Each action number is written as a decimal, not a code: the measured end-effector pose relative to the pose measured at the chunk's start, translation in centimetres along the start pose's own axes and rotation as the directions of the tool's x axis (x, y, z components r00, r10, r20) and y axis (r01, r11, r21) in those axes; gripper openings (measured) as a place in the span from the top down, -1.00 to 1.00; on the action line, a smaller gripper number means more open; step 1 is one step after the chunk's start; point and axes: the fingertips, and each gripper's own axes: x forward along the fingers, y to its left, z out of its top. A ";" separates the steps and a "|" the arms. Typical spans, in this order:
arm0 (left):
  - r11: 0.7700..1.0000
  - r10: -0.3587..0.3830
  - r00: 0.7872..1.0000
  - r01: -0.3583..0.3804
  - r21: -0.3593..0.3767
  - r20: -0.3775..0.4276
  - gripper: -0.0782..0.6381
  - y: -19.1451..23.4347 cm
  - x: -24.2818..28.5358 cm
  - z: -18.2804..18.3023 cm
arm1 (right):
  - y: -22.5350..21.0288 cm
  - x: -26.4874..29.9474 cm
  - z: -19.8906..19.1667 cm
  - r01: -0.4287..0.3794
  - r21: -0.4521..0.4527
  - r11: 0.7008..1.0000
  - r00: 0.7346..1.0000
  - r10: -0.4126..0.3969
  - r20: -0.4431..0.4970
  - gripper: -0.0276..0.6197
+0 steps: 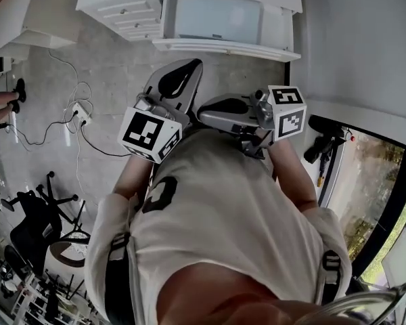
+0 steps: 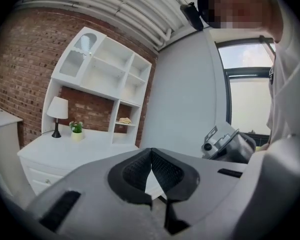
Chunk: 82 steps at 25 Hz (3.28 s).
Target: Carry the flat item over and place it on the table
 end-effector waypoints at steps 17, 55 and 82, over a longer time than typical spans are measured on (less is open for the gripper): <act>0.983 0.080 0.993 -0.093 -0.156 -0.086 0.73 15.8 -1.2 -2.8 | -10.4 5.2 5.9 0.214 0.149 0.965 0.977 -0.212 -0.029 0.89; 0.941 0.159 0.817 -0.295 -0.166 -0.554 0.73 26.1 16.9 -15.1 | -30.4 -19.5 14.9 0.706 0.275 0.652 0.702 -0.697 -0.150 0.89; 0.862 -0.116 0.597 -0.336 -0.379 -0.793 -0.16 28.0 21.9 -32.1 | -46.1 -35.2 7.3 0.907 0.293 0.301 0.406 -0.808 -0.427 -0.22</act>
